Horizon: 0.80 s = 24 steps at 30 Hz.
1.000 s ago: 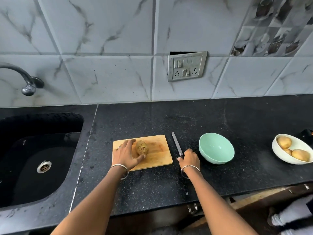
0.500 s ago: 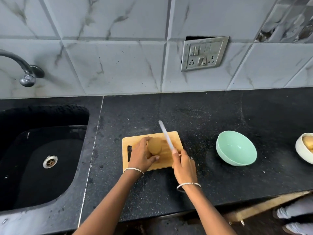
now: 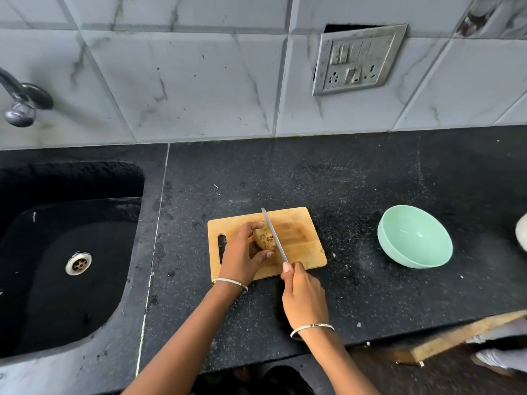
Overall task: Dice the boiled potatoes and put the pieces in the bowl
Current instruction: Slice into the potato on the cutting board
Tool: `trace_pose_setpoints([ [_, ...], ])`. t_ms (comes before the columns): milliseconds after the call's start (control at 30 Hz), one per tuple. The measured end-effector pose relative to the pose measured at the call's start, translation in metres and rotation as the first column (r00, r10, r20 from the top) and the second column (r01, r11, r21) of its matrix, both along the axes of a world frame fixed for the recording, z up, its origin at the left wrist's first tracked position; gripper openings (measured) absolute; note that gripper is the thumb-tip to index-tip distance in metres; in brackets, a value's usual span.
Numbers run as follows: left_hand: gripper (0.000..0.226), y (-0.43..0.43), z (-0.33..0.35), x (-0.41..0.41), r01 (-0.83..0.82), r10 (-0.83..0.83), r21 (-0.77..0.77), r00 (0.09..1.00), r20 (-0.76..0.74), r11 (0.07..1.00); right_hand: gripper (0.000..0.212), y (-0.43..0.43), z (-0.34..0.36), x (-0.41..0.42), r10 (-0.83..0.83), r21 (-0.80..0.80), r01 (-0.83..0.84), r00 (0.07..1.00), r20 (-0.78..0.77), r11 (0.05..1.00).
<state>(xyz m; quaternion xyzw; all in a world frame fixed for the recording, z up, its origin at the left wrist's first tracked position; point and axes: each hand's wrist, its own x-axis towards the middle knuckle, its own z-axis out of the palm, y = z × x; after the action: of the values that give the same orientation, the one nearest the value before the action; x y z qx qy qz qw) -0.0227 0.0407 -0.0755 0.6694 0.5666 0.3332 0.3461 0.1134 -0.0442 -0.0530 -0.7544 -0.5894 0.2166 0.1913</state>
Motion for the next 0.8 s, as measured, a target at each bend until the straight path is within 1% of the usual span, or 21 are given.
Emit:
trace_pose_setpoints([
  [167,0.058,-0.002,0.002,0.003,-0.001,0.003,-0.027,0.997,0.081,1.000,0.039,0.001,0.004,0.001,0.032,-0.023,-0.031,0.998,0.049,0.999],
  [300,0.056,-0.001,0.002,0.005,-0.010,0.016,-0.053,0.994,0.107,0.999,0.038,0.000,0.010,-0.003,0.042,-0.046,-0.037,0.993,0.109,0.998],
  [467,0.055,0.001,0.002,0.008,-0.012,0.017,-0.063,0.996,0.085,0.998,0.036,-0.001,0.021,-0.011,0.024,-0.059,-0.011,0.977,0.213,0.998],
  [700,0.054,0.005,-0.002,0.010,-0.035,0.036,-0.060,0.999,0.017,0.998,0.035,0.006,0.025,-0.015,0.012,-0.126,0.017,0.973,0.230,0.992],
  [800,0.054,0.008,-0.001,0.011,-0.035,0.036,-0.060,0.999,0.009,0.998,0.035,0.011,0.027,-0.018,0.014,-0.151,0.026,0.967,0.255,0.988],
])
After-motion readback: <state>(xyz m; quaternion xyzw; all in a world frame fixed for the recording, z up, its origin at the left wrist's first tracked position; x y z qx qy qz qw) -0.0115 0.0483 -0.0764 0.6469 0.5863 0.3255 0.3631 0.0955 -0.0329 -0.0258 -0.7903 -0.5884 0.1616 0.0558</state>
